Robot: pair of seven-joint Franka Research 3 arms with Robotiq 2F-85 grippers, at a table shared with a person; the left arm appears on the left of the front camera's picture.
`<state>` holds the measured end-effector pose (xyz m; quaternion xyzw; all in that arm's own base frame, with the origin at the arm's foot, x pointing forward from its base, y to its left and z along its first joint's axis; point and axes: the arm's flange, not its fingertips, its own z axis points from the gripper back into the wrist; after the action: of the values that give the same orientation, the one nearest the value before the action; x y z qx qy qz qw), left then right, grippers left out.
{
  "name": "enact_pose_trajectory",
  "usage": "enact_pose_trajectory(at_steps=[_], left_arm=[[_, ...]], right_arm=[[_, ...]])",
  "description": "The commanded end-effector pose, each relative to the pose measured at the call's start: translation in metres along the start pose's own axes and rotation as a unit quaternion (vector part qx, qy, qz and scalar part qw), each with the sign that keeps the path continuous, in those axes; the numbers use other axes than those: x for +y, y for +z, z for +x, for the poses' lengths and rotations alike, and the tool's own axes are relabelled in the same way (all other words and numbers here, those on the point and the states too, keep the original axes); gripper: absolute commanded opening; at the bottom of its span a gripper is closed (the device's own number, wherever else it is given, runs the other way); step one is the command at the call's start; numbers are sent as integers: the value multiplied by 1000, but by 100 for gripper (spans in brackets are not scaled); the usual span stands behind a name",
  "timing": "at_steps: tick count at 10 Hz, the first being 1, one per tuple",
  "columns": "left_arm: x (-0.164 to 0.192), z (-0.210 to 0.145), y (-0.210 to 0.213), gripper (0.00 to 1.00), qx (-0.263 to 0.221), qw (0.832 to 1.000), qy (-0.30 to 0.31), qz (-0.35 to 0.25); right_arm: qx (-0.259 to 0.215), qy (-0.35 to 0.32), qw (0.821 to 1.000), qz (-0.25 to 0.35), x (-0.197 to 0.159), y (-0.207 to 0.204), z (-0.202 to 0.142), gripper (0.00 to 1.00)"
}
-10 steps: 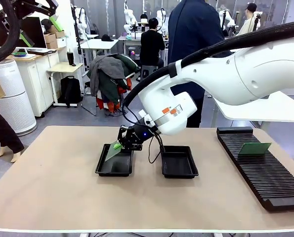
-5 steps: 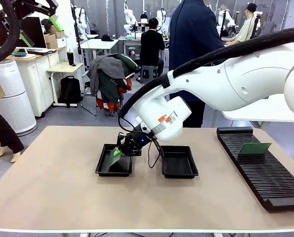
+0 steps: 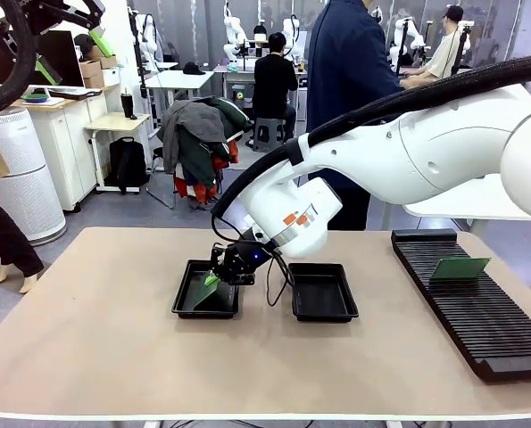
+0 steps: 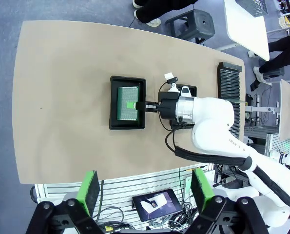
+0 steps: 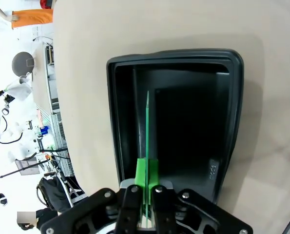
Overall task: Inspect and transfer BCBs to ESD trays.
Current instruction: Pick up the Blank PCB from the PCB Rack and place it in the left ESD tray.
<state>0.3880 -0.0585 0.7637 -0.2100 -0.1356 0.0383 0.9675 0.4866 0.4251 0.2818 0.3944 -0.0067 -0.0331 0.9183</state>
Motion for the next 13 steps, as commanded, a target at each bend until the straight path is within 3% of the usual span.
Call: enact_pose_trajectory(at_steps=[1,8,13], left_arm=[[1,0,0,100,-1,1000,2,-1],[1,0,0,100,-1,1000,2,-1],[1,0,0,100,-1,1000,2,-1]], right_arm=[[-3,2,1000,1,2,1,0,3],[-1,-5,1000,-6,3,1,1,3],[2,-5,999,-49,17,3,-1,22]])
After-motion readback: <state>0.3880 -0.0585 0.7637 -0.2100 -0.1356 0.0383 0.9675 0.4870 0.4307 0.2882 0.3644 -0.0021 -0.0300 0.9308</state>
